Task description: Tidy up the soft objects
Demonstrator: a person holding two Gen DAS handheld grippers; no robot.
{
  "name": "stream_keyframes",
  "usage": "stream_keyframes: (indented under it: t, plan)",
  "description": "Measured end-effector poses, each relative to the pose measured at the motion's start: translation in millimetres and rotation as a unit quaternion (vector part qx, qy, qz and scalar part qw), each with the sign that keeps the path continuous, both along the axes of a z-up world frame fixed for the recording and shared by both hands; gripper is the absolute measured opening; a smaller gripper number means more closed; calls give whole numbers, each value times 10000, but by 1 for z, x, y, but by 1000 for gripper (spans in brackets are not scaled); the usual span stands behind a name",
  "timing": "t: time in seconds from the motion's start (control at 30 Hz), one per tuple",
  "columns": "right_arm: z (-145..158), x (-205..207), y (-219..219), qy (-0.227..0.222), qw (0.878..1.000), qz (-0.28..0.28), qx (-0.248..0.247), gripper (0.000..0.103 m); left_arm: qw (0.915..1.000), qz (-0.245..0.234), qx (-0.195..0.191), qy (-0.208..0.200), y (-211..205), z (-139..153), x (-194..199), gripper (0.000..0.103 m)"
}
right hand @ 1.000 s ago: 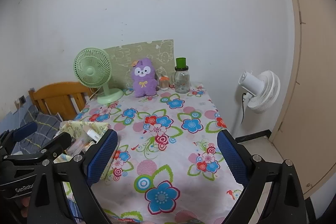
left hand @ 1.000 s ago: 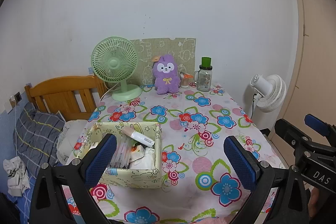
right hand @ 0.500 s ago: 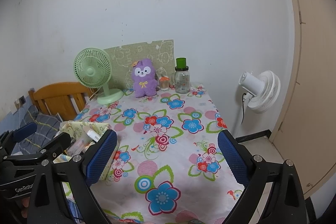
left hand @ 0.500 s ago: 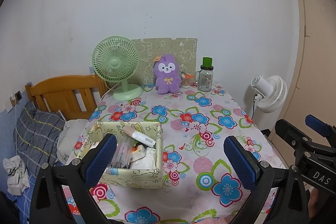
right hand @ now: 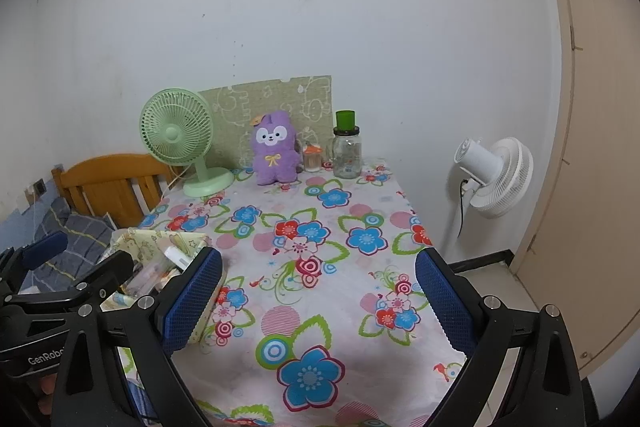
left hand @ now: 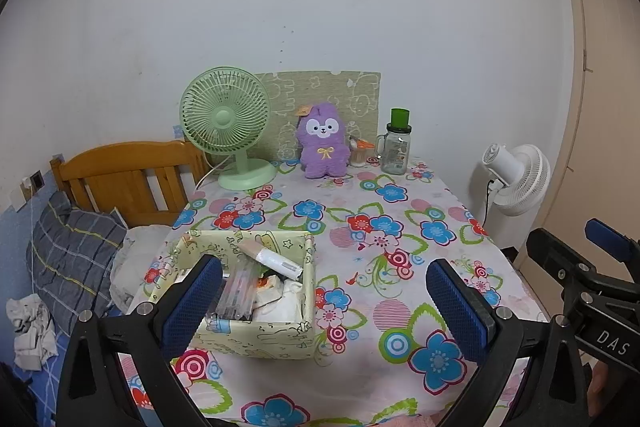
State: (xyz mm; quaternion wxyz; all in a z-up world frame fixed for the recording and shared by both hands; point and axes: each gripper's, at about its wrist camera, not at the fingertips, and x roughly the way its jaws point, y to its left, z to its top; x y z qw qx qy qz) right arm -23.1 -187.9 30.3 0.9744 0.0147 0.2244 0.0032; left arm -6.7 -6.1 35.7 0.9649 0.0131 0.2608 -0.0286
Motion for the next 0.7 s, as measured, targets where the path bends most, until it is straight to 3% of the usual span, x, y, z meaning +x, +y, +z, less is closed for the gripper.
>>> stream_keyframes:
  t: [0.7]
  plan:
    - [4, -4, 0, -165, 9996, -205, -57, 103, 10000, 13, 19, -7, 2, -2, 1, 103]
